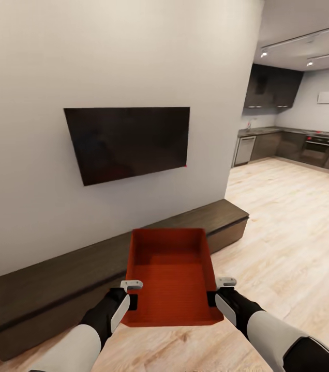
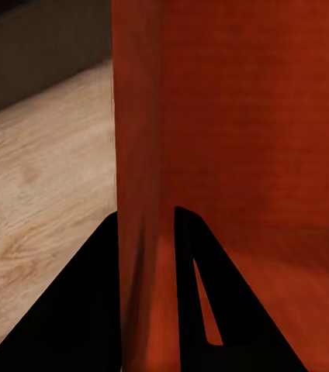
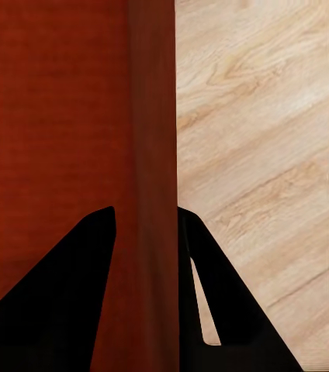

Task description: Move the two storage containers from the living room to the garage. In the garage, place one container on the floor and stack the other container on top of it (either order is fine).

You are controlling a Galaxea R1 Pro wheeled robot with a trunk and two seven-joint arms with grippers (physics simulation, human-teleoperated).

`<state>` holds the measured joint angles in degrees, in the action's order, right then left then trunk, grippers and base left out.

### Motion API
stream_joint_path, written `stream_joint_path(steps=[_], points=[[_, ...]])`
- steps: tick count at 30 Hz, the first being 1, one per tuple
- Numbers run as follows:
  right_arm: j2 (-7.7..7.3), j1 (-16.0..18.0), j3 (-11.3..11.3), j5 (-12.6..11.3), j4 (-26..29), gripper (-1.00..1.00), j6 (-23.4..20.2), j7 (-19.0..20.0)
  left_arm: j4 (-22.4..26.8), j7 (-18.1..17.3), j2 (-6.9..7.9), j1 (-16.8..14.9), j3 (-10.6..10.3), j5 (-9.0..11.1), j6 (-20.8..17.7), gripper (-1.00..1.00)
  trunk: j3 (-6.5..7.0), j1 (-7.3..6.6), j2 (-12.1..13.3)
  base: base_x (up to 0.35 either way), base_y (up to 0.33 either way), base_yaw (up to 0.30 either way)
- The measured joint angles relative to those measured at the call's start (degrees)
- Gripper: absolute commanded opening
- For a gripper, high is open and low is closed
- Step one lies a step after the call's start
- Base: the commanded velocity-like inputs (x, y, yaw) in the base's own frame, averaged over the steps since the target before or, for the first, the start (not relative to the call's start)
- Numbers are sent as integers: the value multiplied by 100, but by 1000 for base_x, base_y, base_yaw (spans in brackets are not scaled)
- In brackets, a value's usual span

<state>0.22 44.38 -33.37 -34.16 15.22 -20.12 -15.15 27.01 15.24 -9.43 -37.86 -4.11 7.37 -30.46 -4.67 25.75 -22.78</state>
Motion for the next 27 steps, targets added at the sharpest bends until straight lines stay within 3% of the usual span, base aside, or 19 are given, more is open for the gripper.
stream_joint_path(steps=[27], points=[[-1,0,-10,-9,25,-100,-2,-21,6,-1,8,0,-10,22,13,-100,0,0,0,0,0,-286]])
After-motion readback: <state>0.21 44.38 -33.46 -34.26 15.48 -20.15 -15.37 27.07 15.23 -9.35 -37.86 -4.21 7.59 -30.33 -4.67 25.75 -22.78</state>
